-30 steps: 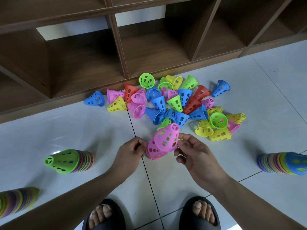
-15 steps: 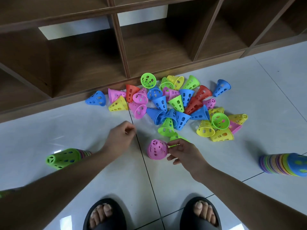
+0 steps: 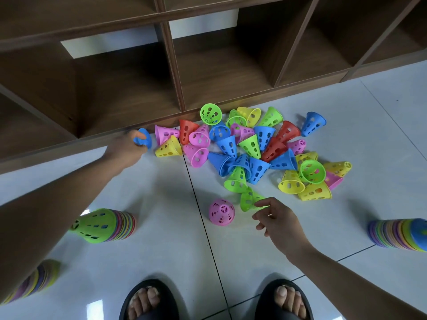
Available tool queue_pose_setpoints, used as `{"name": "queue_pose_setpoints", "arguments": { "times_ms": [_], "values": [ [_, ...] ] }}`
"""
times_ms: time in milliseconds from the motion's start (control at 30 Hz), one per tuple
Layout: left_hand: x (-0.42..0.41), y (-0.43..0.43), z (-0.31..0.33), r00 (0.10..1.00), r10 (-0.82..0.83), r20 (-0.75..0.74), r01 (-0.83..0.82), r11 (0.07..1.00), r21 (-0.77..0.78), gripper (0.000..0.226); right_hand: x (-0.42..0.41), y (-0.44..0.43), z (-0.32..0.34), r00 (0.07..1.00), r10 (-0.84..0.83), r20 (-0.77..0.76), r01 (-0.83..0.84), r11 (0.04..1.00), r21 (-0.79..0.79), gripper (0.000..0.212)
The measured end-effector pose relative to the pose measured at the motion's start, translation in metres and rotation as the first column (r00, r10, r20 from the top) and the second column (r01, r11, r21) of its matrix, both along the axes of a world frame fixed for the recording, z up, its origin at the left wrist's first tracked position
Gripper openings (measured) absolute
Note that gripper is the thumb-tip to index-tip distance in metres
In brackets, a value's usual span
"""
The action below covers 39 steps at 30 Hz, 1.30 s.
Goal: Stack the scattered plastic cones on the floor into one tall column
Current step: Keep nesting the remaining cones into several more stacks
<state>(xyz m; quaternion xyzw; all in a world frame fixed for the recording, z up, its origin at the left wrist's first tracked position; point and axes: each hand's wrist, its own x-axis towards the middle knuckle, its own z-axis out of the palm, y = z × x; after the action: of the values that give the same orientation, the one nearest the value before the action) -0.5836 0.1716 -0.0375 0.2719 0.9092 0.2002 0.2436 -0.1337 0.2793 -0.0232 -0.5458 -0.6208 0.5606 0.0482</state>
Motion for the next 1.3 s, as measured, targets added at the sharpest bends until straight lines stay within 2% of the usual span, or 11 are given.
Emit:
{"name": "queue_pose_setpoints", "arguments": {
  "times_ms": [133,233,433,500,567,700,833,1000,1100,1233,1300],
  "values": [
    [-0.019,-0.012,-0.006,0.964,-0.202,-0.173,0.171,0.968,-0.181,0.041,0.007,0.004,-0.009,0.992,0.093,0.091,-0.108,0.978,0.178,0.031],
    [-0.022,-0.018,-0.007,0.938,-0.241,-0.248,0.193,0.960,-0.203,0.040,0.010,0.005,-0.016,0.973,0.158,0.166,-0.204,0.927,0.315,0.036],
    [-0.016,-0.027,-0.009,0.880,-0.292,-0.374,0.230,0.952,-0.203,0.037,0.011,0.004,-0.021,0.967,0.203,0.157,-0.251,0.872,0.420,0.046],
    [-0.019,-0.027,-0.006,0.834,-0.338,-0.436,0.249,0.936,-0.248,0.031,0.011,0.004,-0.021,0.932,0.288,0.221,-0.362,0.772,0.523,0.051],
    [-0.021,-0.025,0.000,0.802,-0.368,-0.471,0.268,0.926,-0.267,0.023,0.009,0.007,-0.021,0.866,0.371,0.334,-0.498,0.592,0.633,0.057],
    [-0.012,-0.017,0.017,0.816,-0.397,-0.420,0.312,0.914,-0.258,0.013,0.001,0.023,-0.021,0.726,0.443,0.526,-0.669,0.274,0.691,0.066],
    [0.025,-0.006,0.039,0.854,-0.385,-0.349,0.350,0.923,-0.160,0.011,-0.003,0.034,-0.023,0.645,0.471,0.602,-0.726,0.132,0.675,0.060],
    [0.074,0.001,0.066,0.901,-0.375,-0.217,0.375,0.926,-0.042,0.015,0.000,0.038,-0.027,0.634,0.438,0.637,-0.738,0.095,0.668,0.054],
    [0.101,-0.002,0.078,0.935,-0.330,-0.131,0.348,0.925,0.150,0.012,0.003,0.041,-0.027,0.648,0.417,0.637,-0.734,0.119,0.669,0.047],
    [0.136,-0.007,0.090,0.936,-0.332,0.116,0.265,0.882,0.390,0.008,0.008,0.044,-0.025,0.659,0.382,0.649,-0.740,0.174,0.649,0.040],
    [0.152,-0.009,0.091,0.899,-0.332,0.286,0.176,0.871,0.459,0.007,0.010,0.045,-0.023,0.685,0.375,0.625,-0.723,0.249,0.644,0.037]
  ]
}}
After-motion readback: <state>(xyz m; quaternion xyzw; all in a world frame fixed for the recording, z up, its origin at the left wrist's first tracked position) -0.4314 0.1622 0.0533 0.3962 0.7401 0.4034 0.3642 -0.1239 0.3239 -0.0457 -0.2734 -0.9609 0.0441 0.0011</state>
